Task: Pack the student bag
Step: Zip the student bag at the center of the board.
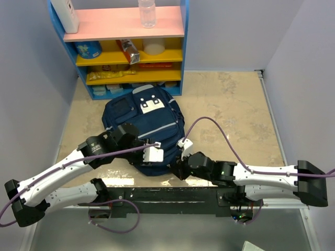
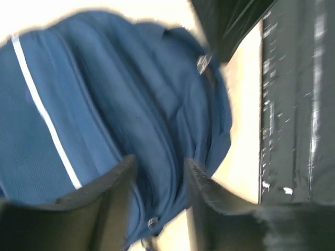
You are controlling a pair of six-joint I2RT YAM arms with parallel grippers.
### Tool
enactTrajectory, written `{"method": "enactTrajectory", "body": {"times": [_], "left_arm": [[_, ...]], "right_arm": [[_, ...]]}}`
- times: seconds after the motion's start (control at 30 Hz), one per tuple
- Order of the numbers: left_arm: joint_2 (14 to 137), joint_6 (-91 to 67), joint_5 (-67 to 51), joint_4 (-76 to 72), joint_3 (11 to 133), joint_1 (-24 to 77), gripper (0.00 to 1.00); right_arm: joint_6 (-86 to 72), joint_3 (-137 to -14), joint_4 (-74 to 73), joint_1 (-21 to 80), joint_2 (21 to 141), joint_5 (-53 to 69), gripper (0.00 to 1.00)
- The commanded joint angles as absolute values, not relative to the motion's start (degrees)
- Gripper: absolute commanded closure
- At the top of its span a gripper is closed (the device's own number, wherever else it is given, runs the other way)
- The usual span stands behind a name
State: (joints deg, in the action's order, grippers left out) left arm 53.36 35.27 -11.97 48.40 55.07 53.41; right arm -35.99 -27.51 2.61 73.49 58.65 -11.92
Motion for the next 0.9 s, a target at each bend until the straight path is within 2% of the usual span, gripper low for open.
{"method": "enactTrajectory", "body": {"times": [0.0, 0.37, 0.7, 0.73, 0.83, 0.87], "left_arm": [[54.0, 36.8, -23.5, 47.6, 54.7, 53.3, 0.38], [58.1, 36.9, -24.3, 39.0, 45.9, 56.6, 0.35], [59.9, 36.5, -15.9, 30.8, 42.6, 57.6, 0.4], [60.1, 36.4, -15.3, 30.2, 42.3, 57.6, 0.41], [60.5, 36.3, -15.5, 29.7, 41.3, 57.6, 0.59], [60.5, 36.5, -15.7, 29.7, 41.0, 57.6, 0.73]], "right_arm": [[-38.8, -27.4, 9.7, 73.8, 59.3, -7.5, 1.0], [-39.9, -26.0, 10.8, 73.8, 56.8, -6.8, 1.0], [-39.6, -26.2, 14.2, 73.8, 58.7, -2.9, 1.0], [-39.6, -26.2, 14.6, 73.9, 58.6, -2.6, 1.0], [-39.5, -26.3, 14.4, 73.8, 58.0, -2.8, 1.0], [-39.5, -26.5, 14.2, 73.8, 57.8, -3.2, 1.0]]}}
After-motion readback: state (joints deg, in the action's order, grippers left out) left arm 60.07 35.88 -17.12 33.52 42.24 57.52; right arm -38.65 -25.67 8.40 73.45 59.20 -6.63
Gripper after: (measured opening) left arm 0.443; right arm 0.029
